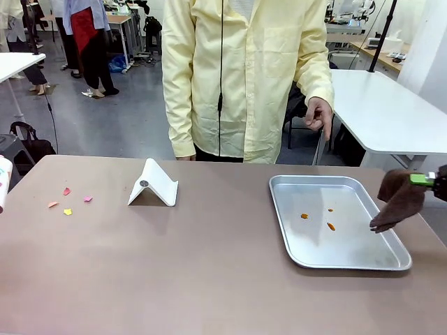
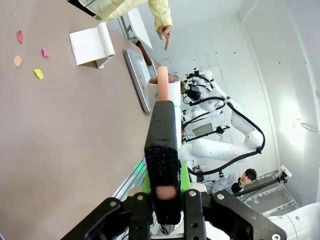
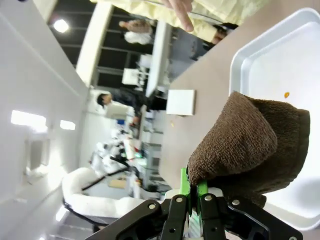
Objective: Clean the surface of the table.
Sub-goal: If a person points to the right, clean the right side of the table with your right hand, and if they point to the left, clean the left side with your left hand.
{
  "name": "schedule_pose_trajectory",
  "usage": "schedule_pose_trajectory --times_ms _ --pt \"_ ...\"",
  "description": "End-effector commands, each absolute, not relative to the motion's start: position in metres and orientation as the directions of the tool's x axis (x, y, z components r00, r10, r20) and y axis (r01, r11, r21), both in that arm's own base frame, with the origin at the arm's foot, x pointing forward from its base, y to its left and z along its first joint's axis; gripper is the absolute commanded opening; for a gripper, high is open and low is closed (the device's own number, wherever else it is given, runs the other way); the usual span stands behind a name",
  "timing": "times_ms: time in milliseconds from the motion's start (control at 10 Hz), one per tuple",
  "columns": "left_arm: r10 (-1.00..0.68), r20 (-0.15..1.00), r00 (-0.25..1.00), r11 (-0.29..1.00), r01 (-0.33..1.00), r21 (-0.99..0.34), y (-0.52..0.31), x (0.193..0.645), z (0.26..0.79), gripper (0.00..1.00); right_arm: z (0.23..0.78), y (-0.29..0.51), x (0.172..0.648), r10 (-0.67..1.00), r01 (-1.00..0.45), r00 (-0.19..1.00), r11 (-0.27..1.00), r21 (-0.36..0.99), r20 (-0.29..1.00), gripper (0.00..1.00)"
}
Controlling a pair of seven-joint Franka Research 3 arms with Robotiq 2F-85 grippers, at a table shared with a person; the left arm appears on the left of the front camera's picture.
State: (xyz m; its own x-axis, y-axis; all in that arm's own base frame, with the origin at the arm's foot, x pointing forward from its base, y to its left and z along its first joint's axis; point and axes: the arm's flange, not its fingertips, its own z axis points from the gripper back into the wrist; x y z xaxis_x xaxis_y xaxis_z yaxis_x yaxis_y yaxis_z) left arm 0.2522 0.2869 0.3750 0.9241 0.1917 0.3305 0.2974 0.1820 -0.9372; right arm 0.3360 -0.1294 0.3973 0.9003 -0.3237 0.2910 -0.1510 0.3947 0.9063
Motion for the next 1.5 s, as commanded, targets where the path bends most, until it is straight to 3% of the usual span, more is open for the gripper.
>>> schedule_pose_trajectory --times_ms 0,300,700,1100,1400 --pt "0.193 0.355 0.915 0.175 0.323 -0.930 0.284 0.249 0.378 0.00 0.414 -0.116 0.355 -0.226 -0.163 0.913 0.561 0.812 0.340 0.06" --pt "0.193 0.355 0.915 0.175 0.323 -0.930 0.284 0.249 0.378 0.00 0.435 -0.094 0.391 -0.065 -0.199 0.928 0.746 0.636 0.367 0.06" --pt "0.193 0.355 0.915 0.175 0.323 -0.930 0.284 0.249 0.378 0.00 0.402 -0.048 0.453 0.104 -0.208 0.962 0.880 0.428 0.253 0.06" --pt "0.193 0.355 0.915 0.175 0.323 -0.930 0.284 0.249 0.378 0.00 0.346 -0.005 0.487 0.134 -0.217 0.968 0.868 0.447 0.210 0.06" --pt "0.193 0.355 0.915 0.175 0.323 -0.930 0.284 0.249 0.378 0.00 0.333 0.004 0.494 0.116 -0.189 0.976 0.873 0.449 0.186 0.06"
